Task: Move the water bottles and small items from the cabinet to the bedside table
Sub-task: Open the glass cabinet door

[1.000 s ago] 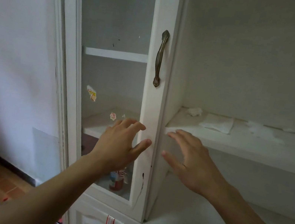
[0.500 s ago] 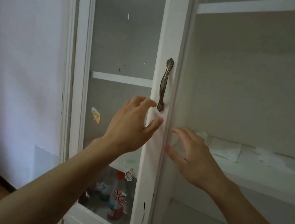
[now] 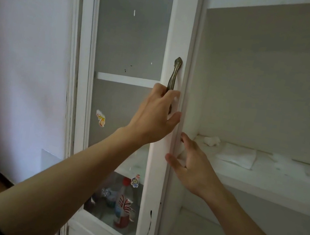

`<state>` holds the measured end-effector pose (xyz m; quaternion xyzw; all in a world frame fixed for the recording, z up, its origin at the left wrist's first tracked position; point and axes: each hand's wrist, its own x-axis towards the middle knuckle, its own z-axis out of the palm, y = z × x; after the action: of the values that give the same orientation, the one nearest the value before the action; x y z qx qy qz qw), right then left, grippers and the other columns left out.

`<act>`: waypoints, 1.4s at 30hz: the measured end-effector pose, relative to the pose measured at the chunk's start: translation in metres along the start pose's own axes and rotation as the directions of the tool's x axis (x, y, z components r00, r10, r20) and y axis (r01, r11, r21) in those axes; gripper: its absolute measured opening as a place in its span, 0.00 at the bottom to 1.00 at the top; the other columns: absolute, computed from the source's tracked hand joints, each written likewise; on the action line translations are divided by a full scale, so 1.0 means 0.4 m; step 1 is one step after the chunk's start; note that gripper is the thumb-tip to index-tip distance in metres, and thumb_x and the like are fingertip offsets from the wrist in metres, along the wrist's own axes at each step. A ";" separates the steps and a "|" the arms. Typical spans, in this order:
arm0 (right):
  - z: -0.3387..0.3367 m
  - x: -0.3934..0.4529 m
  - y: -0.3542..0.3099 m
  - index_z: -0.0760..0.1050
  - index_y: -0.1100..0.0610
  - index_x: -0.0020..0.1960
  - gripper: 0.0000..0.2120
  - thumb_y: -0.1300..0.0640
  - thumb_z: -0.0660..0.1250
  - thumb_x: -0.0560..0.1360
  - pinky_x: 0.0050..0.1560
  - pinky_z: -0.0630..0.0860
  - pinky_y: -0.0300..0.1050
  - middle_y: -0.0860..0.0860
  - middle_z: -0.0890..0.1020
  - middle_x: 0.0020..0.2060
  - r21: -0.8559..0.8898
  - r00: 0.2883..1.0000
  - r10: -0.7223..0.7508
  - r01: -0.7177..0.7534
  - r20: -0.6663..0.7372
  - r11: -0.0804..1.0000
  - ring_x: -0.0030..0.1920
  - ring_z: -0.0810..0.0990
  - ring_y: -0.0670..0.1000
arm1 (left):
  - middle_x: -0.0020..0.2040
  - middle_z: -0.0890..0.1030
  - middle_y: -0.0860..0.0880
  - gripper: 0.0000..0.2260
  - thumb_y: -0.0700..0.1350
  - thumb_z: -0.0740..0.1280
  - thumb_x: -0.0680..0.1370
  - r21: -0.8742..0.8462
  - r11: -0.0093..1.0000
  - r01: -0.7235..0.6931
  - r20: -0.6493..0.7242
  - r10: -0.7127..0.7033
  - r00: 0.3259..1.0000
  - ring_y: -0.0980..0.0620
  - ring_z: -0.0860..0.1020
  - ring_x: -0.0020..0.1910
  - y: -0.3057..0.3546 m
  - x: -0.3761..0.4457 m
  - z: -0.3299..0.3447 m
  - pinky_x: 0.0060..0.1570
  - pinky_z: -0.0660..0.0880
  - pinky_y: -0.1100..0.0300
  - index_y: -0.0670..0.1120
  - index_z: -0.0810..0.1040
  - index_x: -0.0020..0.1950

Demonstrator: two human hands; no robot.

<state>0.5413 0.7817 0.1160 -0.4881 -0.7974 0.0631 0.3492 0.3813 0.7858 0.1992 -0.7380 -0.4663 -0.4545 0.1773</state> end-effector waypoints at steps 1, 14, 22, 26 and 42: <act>0.003 -0.002 0.001 0.47 0.50 0.80 0.39 0.37 0.60 0.77 0.74 0.63 0.49 0.49 0.59 0.78 0.017 1.000 -0.002 0.002 -0.001 1.000 0.75 0.63 0.50 | 0.62 0.69 0.48 0.23 0.49 0.68 0.79 -0.019 1.000 0.003 -0.003 -0.003 1.000 0.52 0.75 0.51 0.000 -0.002 0.000 0.55 0.73 0.62 0.48 0.71 0.73; 0.065 -0.026 0.011 0.42 0.52 0.80 0.39 0.31 0.43 0.77 0.77 0.57 0.54 0.50 0.48 0.80 0.003 1.000 -0.020 0.020 0.017 1.000 0.78 0.57 0.52 | 0.58 0.66 0.50 0.36 0.52 0.82 0.64 -0.033 0.999 0.023 -0.221 -0.030 0.975 0.61 0.69 0.45 0.008 -0.081 -0.029 0.50 0.66 0.81 0.46 0.72 0.67; 0.100 -0.043 -0.014 0.32 0.53 0.79 0.41 0.31 0.39 0.76 0.79 0.46 0.53 0.46 0.29 0.76 -0.248 0.998 -0.060 0.066 0.032 0.967 0.78 0.33 0.48 | 0.59 0.66 0.45 0.37 0.40 0.78 0.64 -0.001 1.000 0.031 -0.367 -0.030 0.930 0.45 0.73 0.53 0.022 -0.120 -0.033 0.51 0.79 0.56 0.50 0.61 0.66; 0.116 -0.041 -0.005 0.33 0.55 0.79 0.45 0.27 0.30 0.71 0.78 0.51 0.54 0.47 0.30 0.77 -0.309 0.998 -0.064 0.065 0.016 0.949 0.78 0.33 0.49 | 0.71 0.62 0.38 0.34 0.41 0.75 0.65 0.129 0.992 0.016 -0.370 0.033 0.929 0.41 0.66 0.68 0.023 -0.149 -0.052 0.63 0.70 0.58 0.52 0.67 0.68; 0.127 -0.039 -0.051 0.44 0.60 0.80 0.41 0.33 0.41 0.77 0.78 0.51 0.54 0.55 0.40 0.80 -0.379 0.999 -0.005 -0.009 -0.037 0.925 0.79 0.40 0.53 | 0.56 0.84 0.44 0.05 0.40 0.69 0.78 0.479 0.812 -0.334 -0.067 0.413 0.908 0.44 0.71 0.71 -0.034 -0.260 -0.187 0.78 0.54 0.45 0.41 0.85 0.49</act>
<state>0.4992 0.7706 0.0793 -0.5483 -0.7875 -0.1006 0.2630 0.3163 0.6866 0.1491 -0.7117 -0.3885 -0.3486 0.4703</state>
